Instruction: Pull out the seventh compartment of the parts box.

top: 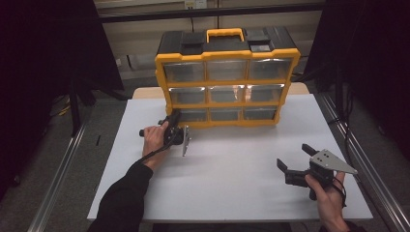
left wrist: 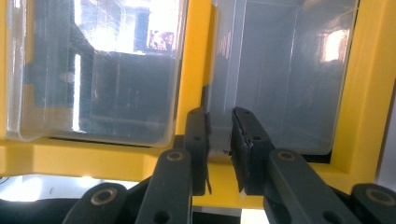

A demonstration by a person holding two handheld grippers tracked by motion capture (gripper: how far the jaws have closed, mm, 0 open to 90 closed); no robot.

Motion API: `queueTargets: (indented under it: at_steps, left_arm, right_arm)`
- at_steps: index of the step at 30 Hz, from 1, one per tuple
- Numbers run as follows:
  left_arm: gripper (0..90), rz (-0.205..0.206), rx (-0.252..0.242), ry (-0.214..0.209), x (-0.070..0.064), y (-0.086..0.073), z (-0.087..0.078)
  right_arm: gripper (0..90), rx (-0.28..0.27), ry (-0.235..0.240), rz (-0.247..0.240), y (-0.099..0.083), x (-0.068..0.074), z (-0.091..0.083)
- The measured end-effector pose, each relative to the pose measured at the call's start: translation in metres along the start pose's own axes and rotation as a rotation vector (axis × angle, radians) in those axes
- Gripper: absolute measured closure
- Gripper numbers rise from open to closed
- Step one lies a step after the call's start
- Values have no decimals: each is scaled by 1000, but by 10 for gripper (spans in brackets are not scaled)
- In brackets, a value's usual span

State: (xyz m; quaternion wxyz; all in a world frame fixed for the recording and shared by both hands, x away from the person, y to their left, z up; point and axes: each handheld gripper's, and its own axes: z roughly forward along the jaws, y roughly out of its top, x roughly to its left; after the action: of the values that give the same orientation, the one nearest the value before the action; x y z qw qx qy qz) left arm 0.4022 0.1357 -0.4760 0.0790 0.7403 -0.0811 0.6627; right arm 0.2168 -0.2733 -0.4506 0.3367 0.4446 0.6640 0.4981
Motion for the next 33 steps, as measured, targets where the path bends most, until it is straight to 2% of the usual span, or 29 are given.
queueTargets:
  at_steps: [3, 5, 6, 10, 15, 17, 19, 20, 21, 22, 23, 25, 26, 27, 31, 32, 33]
  left_arm:
    - [779, 20, -7, -9, 1, 0, 0]
    - [779, -22, -18, 22, -2, -1, -1]
    - [779, 14, -14, 2, 1, 0, -2]
    - [776, -14, -34, 32, 0, -1, -3]
    - [776, 2, -25, 27, 1, -1, -4]
    - [776, -31, -39, 31, -1, -2, -4]
    - [776, -43, -51, 40, -3, -2, -3]
    - [776, -42, -45, 31, -2, -2, -4]
    - [776, 15, -17, 8, 1, -1, -6]
    - [777, 15, -17, 8, 1, -1, -6]
    - [776, -26, -33, 37, -2, -2, -6]
    - [776, -35, -41, 37, -3, -2, -7]
    - [776, -67, -63, 40, -5, -2, -6]
    - [777, -16, -32, 37, -2, -2, -9]
    - [778, 4, -33, 27, -1, -1, -10]
    - [778, -119, -116, 58, -9, -1, -6]
    - [778, -119, -116, 58, -9, -1, -6]
  right_arm:
    - [0, 1, 0, 2, 0, 0, 0]
    - [0, 0, -2, 5, 0, 0, 0]
    - [0, 0, -2, 5, 0, 0, 0]
    - [0, -1, 0, 2, 0, 0, 0]
    - [0, 0, 0, 6, 0, 0, 0]
    - [0, -2, -2, 8, 0, 0, 0]
    - [0, -2, -1, 7, 0, 0, 0]
    - [0, -1, -1, 6, 0, 0, 0]
    - [0, -2, 0, 5, 0, 0, -1]
    - [0, -2, 0, 5, 0, 0, -1]
    - [0, -5, -5, 6, 0, 0, -1]
    - [0, -4, -2, 4, 0, -1, -2]
    - [0, -3, -3, 5, 0, -1, -2]
    - [0, -3, -3, 5, 0, -1, -2]
    - [0, -4, -3, 5, 0, -1, -2]
    - [0, -5, -3, 5, 0, 0, -2]
    - [0, -5, -3, 5, 0, 0, -2]
